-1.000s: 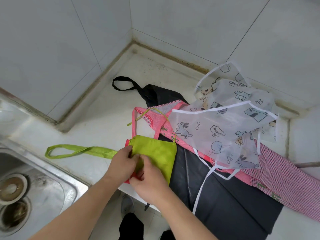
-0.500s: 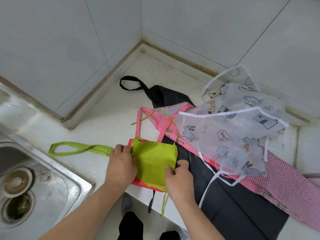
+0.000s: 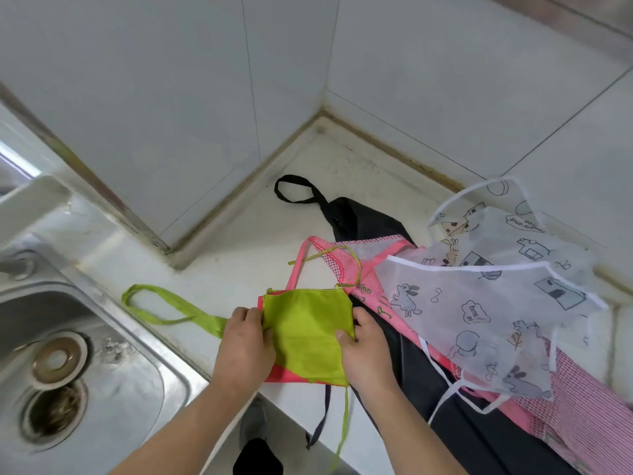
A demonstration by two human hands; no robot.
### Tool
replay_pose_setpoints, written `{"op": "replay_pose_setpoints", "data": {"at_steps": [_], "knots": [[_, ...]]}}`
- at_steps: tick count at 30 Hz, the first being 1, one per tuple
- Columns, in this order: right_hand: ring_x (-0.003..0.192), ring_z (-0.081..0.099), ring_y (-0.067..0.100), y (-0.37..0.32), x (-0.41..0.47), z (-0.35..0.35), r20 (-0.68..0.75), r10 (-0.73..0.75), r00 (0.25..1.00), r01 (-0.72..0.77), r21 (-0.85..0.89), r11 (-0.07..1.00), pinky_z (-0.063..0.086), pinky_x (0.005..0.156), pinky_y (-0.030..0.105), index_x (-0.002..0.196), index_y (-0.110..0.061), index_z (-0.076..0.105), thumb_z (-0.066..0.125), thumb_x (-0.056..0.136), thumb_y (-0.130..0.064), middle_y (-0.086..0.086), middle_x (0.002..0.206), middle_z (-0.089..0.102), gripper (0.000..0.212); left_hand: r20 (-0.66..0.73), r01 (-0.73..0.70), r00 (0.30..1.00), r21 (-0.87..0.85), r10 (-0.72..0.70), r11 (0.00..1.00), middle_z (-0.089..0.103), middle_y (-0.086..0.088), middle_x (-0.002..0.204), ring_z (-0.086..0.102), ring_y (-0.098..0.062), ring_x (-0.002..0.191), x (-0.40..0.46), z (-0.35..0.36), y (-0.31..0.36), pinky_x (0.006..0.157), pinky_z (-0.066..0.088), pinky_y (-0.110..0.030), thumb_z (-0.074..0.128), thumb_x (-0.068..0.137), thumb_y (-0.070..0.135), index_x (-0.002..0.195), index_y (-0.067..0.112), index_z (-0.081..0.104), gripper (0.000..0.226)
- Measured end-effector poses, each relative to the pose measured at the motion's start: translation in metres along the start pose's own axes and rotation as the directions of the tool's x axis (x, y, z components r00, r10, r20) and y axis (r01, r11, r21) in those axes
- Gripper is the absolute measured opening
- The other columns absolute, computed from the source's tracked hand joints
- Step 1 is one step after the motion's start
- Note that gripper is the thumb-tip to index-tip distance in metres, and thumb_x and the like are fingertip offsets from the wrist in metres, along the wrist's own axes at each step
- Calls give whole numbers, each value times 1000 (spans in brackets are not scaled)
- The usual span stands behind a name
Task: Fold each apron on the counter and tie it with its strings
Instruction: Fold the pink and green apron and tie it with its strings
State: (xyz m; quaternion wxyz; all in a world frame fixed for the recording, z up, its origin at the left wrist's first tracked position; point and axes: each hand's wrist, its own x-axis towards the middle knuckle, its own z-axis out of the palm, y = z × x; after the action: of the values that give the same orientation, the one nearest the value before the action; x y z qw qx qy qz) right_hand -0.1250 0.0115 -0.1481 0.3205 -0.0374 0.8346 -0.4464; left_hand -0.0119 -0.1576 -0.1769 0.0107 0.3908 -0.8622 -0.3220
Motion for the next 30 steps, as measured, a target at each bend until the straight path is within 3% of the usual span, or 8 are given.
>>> {"op": "replay_pose_setpoints", "data": {"at_steps": [4, 10, 13, 16, 19, 26, 30], "knots": [[96, 74, 13, -21, 8, 5, -12, -3, 1000, 3, 28, 1000, 58, 97, 46, 111, -28, 66, 62, 96, 3, -5, 102, 77, 34, 11, 23, 1000, -52, -22, 998, 47, -1, 95, 53, -26, 83, 6, -8, -9, 73, 48, -40, 67, 92, 8, 95, 6, 61, 8], [99, 74, 7, -38, 19, 6, 33, -46, 998, 46, 8, 999, 58, 99, 43, 113, -25, 67, 61, 97, 5, -8, 105, 78, 34, -34, 48, 998, -80, -51, 996, 44, 2, 95, 46, -20, 79, 10, -9, -12, 69, 39, -33, 68, 94, 14, 95, 8, 59, 10], [98, 75, 12, -39, 30, 2, 85, -64, 994, 65, -14, 998, 58, 98, 48, 106, -23, 67, 64, 96, 2, -6, 103, 78, 28, -73, 63, 995, -90, -70, 994, 43, 3, 94, 44, -19, 78, 9, -6, -9, 67, 38, -33, 69, 93, 12, 96, 7, 60, 11], [94, 74, 23, -35, 48, -4, 128, -82, 988, 91, -64, 994, 58, 92, 56, 98, -25, 68, 70, 95, -20, -2, 97, 77, 6, -111, 99, 988, -87, -108, 991, 44, 3, 95, 45, -18, 81, 9, -3, -4, 69, 39, -32, 68, 94, 12, 98, 8, 61, 9], [83, 74, 25, -29, 63, -12, 107, -86, 991, 106, -191, 976, 60, 81, 56, 92, -24, 70, 70, 95, -37, 4, 88, 76, 13, -126, 114, 984, -92, -125, 989, 45, 3, 96, 44, -16, 84, 7, 1, 3, 72, 38, -30, 66, 95, 13, 100, 10, 62, 7], [80, 70, 37, -27, 83, -30, 117, -161, 980, 188, -271, 944, 60, 75, 56, 89, -15, 65, 70, 94, -27, 14, 85, 72, 13, -131, 135, 979, -145, -155, 980, 48, 4, 97, 47, -15, 85, 10, 12, 20, 71, 36, -28, 62, 99, 14, 95, 16, 57, 6], [68, 64, 29, -24, 85, -33, 95, -150, 984, 175, -379, 909, 55, 69, 46, 80, -14, 62, 70, 93, -28, 10, 71, 66, 21, -158, 103, 980, -118, -121, 988, 50, 2, 98, 49, -19, 86, 8, 22, 19, 70, 38, -31, 63, 97, 11, 94, 15, 56, 9]]}}
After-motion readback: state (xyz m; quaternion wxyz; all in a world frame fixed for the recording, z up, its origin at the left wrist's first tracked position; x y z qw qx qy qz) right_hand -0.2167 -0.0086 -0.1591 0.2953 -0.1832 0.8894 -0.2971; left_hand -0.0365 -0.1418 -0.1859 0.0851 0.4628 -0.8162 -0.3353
